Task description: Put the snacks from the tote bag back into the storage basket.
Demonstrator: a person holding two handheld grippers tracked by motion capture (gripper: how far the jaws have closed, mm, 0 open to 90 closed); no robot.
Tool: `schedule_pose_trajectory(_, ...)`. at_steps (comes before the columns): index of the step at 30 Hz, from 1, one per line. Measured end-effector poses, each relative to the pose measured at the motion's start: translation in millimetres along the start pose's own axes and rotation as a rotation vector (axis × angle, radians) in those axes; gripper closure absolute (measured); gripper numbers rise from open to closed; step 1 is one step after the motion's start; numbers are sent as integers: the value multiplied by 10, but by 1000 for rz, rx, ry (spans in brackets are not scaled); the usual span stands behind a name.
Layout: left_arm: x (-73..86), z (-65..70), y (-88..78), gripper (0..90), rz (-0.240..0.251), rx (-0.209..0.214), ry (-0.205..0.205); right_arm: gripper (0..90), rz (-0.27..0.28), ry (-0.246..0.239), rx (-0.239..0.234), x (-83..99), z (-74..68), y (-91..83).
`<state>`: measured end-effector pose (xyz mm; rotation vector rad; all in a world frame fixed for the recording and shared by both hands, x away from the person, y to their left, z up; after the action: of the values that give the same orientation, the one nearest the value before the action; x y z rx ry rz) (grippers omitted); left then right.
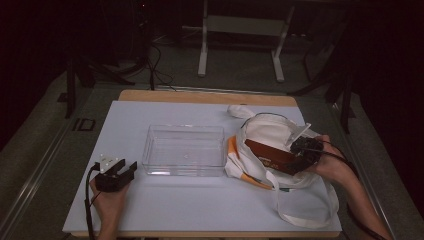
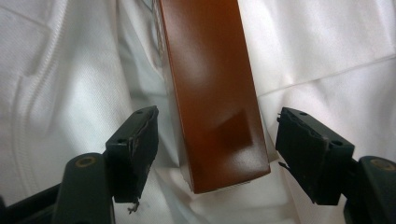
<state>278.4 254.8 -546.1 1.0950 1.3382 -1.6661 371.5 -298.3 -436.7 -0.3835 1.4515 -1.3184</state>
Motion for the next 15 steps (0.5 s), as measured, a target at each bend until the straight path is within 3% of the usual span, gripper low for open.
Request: schedule_pose_trajectory(15, 0, 0, 1, 519, 0, 0, -1, 304, -94, -27, -72, 6, 131, 108)
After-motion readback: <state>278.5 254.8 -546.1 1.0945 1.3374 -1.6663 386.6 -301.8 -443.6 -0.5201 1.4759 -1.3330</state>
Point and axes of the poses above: each handheld gripper's, and its own axes: y roughly forward along the jaws, x roughly out of its underside, z roughly to its right, the point moved 1 cm from there along y, roughly forward along the jaws, and after that the axes turned 12 degrees about z, right-handed, at the moved point
